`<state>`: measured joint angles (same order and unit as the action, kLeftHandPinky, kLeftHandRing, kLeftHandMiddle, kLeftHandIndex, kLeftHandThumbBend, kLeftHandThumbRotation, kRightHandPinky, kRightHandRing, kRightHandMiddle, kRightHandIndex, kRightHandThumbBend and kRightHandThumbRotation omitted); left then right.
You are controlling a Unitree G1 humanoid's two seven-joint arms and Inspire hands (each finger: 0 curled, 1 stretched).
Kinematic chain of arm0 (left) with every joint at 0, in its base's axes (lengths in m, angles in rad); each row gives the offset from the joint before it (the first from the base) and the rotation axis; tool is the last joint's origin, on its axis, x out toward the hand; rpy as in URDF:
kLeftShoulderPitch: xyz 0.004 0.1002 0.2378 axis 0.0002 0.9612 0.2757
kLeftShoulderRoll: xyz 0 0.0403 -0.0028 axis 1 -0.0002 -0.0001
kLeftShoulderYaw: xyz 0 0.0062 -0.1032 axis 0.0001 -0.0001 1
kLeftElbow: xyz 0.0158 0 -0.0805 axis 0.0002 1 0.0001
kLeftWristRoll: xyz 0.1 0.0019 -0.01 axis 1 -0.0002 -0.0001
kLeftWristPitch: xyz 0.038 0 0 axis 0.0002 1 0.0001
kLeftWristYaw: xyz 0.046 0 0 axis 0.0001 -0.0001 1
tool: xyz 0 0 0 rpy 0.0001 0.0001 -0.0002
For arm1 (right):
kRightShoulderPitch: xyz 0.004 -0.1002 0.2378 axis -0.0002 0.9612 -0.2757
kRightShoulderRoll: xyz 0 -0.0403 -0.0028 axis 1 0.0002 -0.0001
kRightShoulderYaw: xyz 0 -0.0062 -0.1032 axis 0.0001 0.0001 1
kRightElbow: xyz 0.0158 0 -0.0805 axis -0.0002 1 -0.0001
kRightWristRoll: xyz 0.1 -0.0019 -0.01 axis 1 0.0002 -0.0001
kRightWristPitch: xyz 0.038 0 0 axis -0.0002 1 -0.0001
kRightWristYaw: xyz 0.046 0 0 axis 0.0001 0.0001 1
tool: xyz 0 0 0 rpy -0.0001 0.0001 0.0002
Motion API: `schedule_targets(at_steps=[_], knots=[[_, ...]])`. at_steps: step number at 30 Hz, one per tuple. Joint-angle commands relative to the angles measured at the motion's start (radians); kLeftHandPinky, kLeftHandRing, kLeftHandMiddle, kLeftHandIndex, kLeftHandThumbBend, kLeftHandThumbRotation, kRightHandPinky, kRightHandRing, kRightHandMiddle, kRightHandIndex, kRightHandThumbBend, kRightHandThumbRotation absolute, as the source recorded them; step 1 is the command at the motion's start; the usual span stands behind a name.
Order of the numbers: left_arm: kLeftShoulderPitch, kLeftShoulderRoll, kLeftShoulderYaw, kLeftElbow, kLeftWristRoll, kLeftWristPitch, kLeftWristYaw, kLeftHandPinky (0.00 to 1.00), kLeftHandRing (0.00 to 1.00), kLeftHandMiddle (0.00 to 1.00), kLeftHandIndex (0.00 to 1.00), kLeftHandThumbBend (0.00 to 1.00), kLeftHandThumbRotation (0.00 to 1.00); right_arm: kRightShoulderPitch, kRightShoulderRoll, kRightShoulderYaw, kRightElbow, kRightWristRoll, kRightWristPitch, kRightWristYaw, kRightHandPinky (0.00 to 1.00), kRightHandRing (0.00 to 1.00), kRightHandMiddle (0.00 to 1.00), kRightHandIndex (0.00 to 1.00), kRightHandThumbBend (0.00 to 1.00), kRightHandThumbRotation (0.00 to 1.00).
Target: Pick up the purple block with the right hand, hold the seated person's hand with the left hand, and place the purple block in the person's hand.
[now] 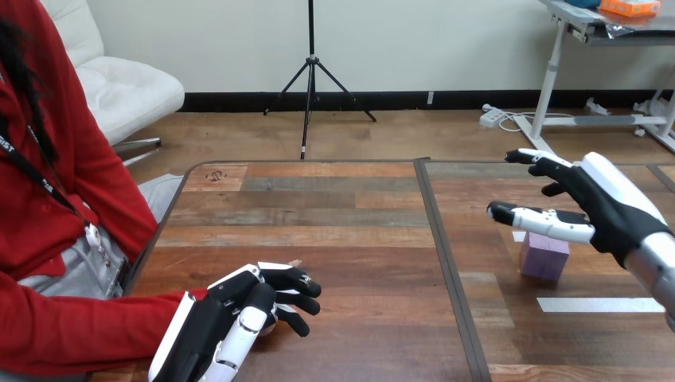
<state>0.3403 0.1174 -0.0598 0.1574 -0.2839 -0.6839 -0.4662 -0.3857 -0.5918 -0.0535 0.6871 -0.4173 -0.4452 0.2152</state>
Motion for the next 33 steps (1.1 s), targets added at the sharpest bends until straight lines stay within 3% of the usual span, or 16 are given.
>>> schedule_targets(at_steps=[1,15,27,33], knots=[[-0.112,-0.019,0.023,0.011,-0.029,-0.027,-0.007,0.44,0.57,0.61,0.58,0.42,0.75,-0.274,-0.044,0.091,0.187,-0.103,0.027,-0.096,0.81,0.91,0.92,0.88,0.9,0.75],[-0.132,-0.015,0.027,0.027,-0.032,-0.031,-0.014,0.43,0.57,0.6,0.58,0.43,0.75,-0.436,-0.013,0.244,0.403,-0.275,0.147,-0.163,0.83,0.92,0.92,0.89,0.91,0.73],[-0.138,-0.019,0.029,0.029,-0.017,-0.026,0.001,0.43,0.56,0.59,0.57,0.44,0.74,-0.513,0.042,0.354,0.521,-0.362,0.255,-0.162,0.87,0.93,0.94,0.91,0.95,0.67],[-0.137,-0.02,0.03,0.028,-0.012,-0.026,0.006,0.43,0.56,0.58,0.56,0.46,0.73,-0.526,0.073,0.381,0.559,-0.368,0.297,-0.159,0.87,0.94,0.95,0.92,0.97,0.65]])
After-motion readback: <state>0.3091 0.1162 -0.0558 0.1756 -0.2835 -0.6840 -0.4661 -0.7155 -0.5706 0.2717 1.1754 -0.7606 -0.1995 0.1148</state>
